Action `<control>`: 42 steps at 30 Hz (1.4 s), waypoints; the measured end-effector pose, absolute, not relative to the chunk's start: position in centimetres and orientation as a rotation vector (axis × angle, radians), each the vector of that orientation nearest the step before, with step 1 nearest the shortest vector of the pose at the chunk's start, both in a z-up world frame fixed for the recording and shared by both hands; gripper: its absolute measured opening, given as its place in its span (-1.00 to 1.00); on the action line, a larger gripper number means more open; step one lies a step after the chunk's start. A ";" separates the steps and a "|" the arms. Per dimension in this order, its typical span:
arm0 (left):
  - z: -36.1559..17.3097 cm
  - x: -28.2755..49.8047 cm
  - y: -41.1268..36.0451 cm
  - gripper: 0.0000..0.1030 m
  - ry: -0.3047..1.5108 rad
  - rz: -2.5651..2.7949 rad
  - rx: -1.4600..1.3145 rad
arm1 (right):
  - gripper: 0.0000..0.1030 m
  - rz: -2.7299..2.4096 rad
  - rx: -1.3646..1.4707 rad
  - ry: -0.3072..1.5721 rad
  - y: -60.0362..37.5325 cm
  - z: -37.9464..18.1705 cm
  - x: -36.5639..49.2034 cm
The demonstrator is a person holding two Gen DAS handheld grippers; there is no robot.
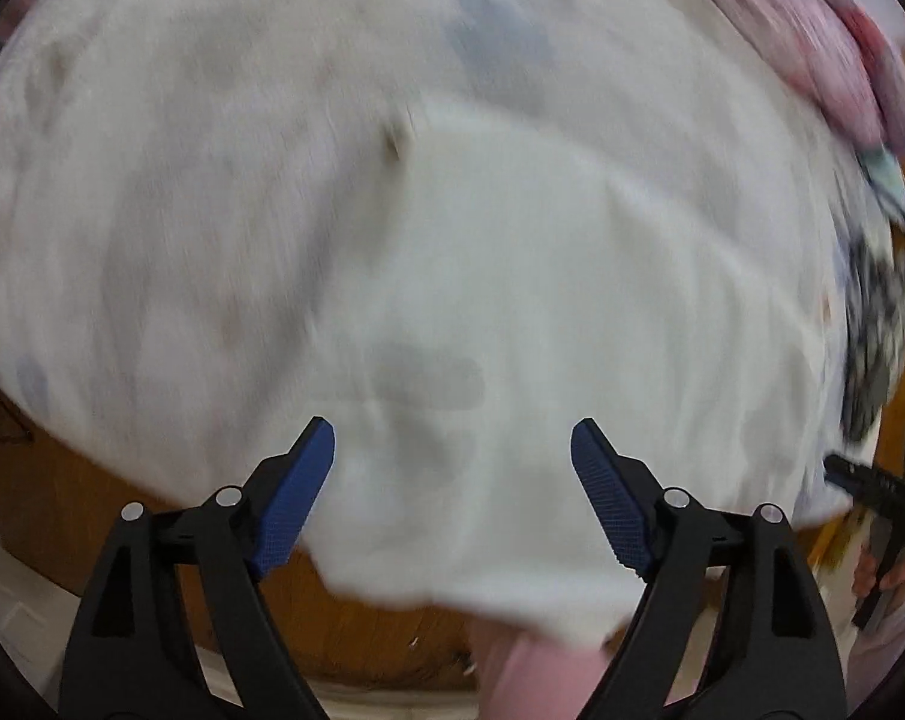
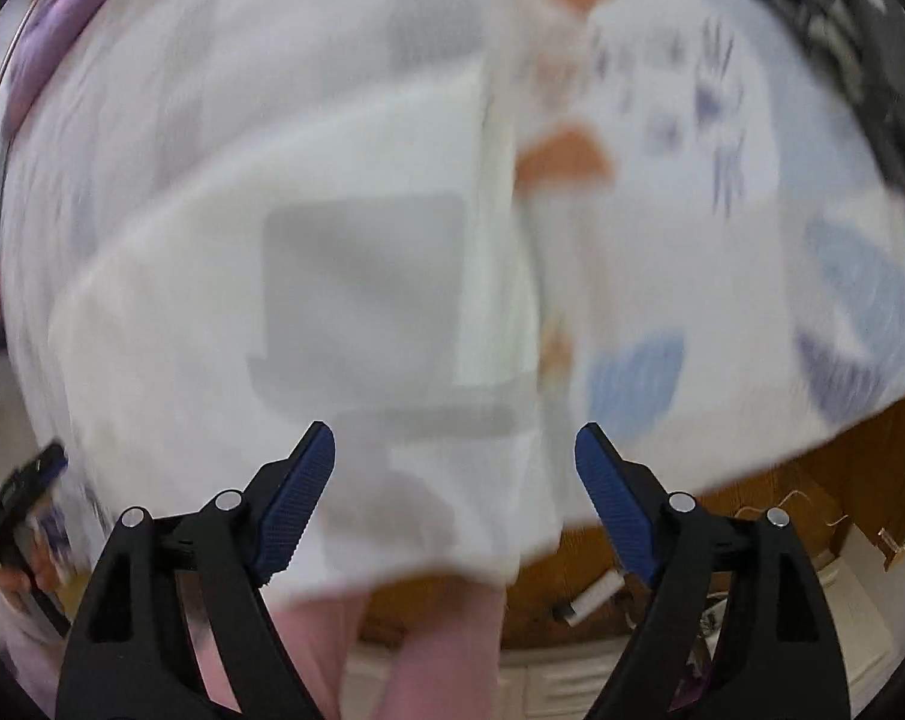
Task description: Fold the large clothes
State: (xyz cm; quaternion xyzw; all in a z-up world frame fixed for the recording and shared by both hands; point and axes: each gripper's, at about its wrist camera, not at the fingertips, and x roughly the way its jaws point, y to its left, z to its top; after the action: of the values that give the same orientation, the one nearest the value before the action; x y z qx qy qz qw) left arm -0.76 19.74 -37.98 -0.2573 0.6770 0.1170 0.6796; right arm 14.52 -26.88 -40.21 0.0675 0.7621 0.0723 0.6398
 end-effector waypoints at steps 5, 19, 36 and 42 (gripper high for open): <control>-40.2 4.3 22.5 0.59 1.517 0.387 -0.601 | 0.54 0.067 0.247 1.710 -26.5 -42.6 21.6; -46.1 5.6 23.2 -0.02 1.417 0.451 -0.778 | -0.03 -0.031 0.613 1.675 -29.2 -49.8 23.2; -34.8 6.3 19.9 -0.75 1.181 0.463 -0.619 | -0.71 0.110 0.412 1.438 -24.4 -37.5 20.5; -31.8 7.7 20.5 -0.77 1.136 0.442 -0.621 | -0.73 0.144 0.399 1.387 -22.9 -35.1 22.5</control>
State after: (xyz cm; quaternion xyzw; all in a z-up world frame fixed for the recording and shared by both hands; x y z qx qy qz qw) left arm 7.74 20.47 -31.79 -0.2870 0.5246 0.2043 0.7750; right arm 22.48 -22.86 -35.12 0.1825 0.6341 0.0659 0.7485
